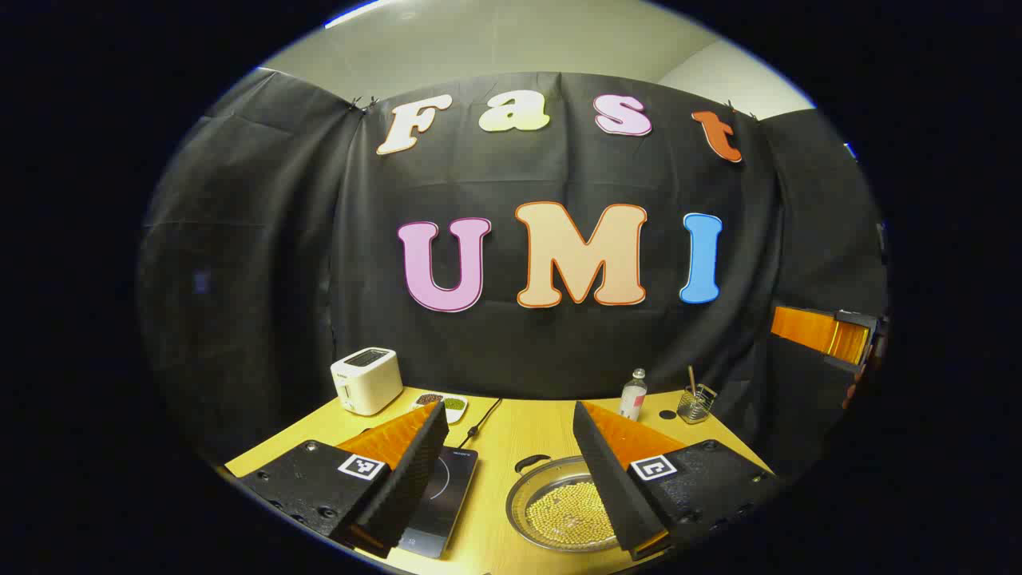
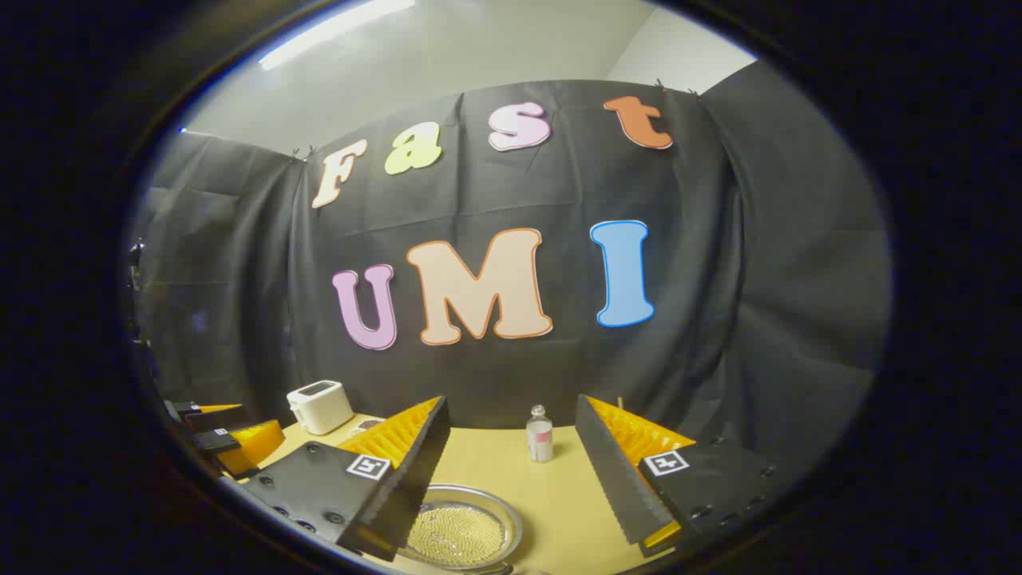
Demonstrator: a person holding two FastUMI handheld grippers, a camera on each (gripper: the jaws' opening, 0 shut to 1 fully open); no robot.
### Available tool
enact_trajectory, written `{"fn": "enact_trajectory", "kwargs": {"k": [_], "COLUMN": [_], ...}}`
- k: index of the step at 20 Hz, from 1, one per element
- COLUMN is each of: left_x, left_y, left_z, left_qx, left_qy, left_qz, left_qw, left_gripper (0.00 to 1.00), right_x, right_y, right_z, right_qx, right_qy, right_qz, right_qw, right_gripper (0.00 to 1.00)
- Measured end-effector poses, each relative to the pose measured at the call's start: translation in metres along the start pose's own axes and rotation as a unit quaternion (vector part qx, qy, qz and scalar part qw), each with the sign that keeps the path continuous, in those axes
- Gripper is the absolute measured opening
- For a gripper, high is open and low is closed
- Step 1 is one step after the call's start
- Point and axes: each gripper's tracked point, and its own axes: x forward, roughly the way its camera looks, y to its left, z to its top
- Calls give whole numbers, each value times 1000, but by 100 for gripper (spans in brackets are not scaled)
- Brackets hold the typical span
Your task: First push the handle of the pot to place it horizontally, then grasp the pot with both hands and set it on the induction cooktop.
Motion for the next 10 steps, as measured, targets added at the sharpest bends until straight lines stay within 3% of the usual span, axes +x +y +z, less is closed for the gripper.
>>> {"fn": "enact_trajectory", "kwargs": {"k": [10], "left_x": [0], "left_y": [10], "left_z": [-4], "left_qx": [-17], "left_qy": [3], "left_qz": [-14], "left_qw": [1000], "left_gripper": [96], "right_x": [-8], "right_y": [6], "right_z": [1], "right_qx": [19], "right_qy": [4], "right_qz": [-23], "right_qw": [1000], "right_gripper": [92]}}
